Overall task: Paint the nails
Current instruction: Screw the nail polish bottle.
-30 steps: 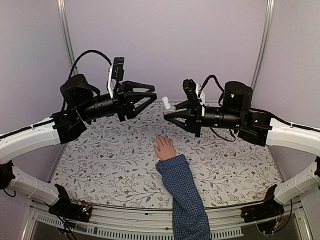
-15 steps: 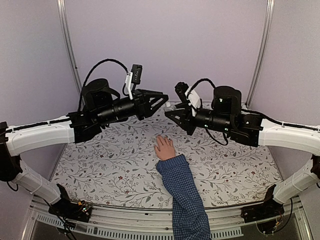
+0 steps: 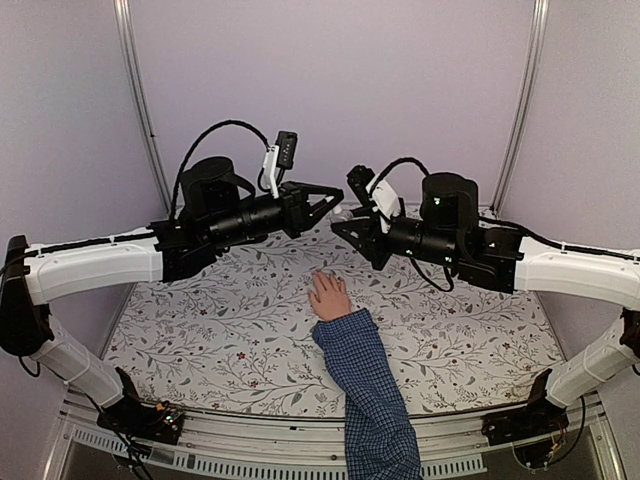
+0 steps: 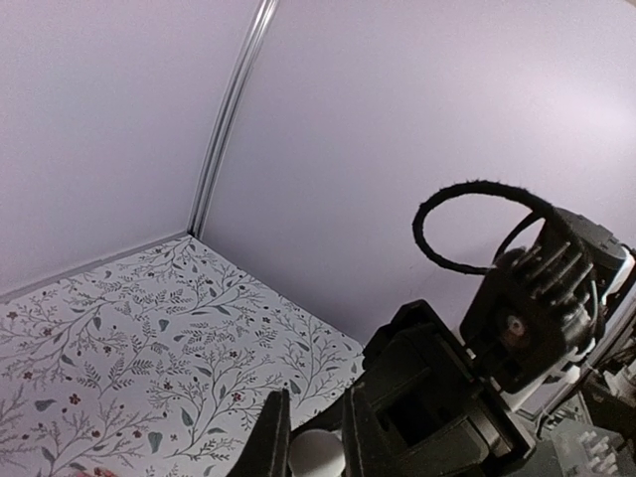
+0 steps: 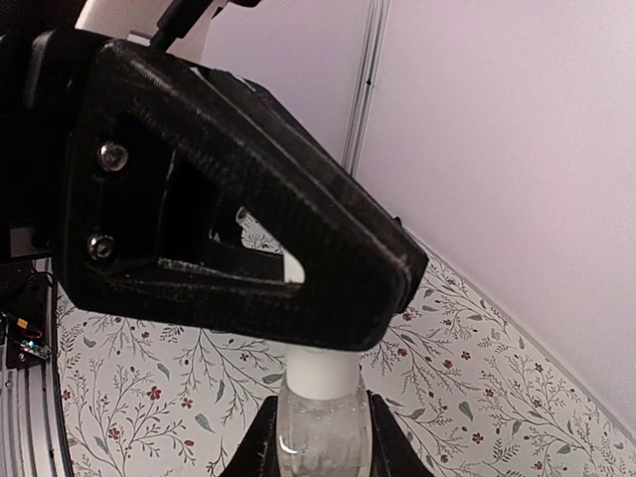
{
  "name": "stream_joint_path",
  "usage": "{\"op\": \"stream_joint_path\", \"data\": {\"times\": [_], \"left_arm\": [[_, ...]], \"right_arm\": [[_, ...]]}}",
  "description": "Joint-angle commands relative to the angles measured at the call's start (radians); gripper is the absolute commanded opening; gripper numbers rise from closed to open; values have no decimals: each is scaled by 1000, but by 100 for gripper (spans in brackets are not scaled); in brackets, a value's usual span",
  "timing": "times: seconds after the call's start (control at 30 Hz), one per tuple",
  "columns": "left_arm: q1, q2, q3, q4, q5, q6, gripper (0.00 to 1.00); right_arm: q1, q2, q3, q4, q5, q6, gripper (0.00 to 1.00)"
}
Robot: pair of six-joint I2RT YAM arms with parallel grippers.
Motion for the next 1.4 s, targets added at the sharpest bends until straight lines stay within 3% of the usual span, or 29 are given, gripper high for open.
{"op": "stream_joint_path", "data": {"times": [0.0, 0.1, 0.53, 1.0, 1.37], "left_arm": [[-7, -11, -10, 17, 41, 8, 6], [-6, -22, -22, 20, 68, 28, 0], [-6, -50, -85, 89, 393, 114, 0], [-6, -3, -44, 16, 685, 206, 0], [-5, 55, -13, 14, 835, 227, 0]], "right_arm": [[9, -12, 39, 22, -12, -2, 0], [8, -28, 34, 35, -73, 2, 0], [8, -79, 55, 66, -511, 3, 0], [8, -64, 144, 9, -890, -5, 0], [8, -37, 186, -8, -1040, 5, 0]]}}
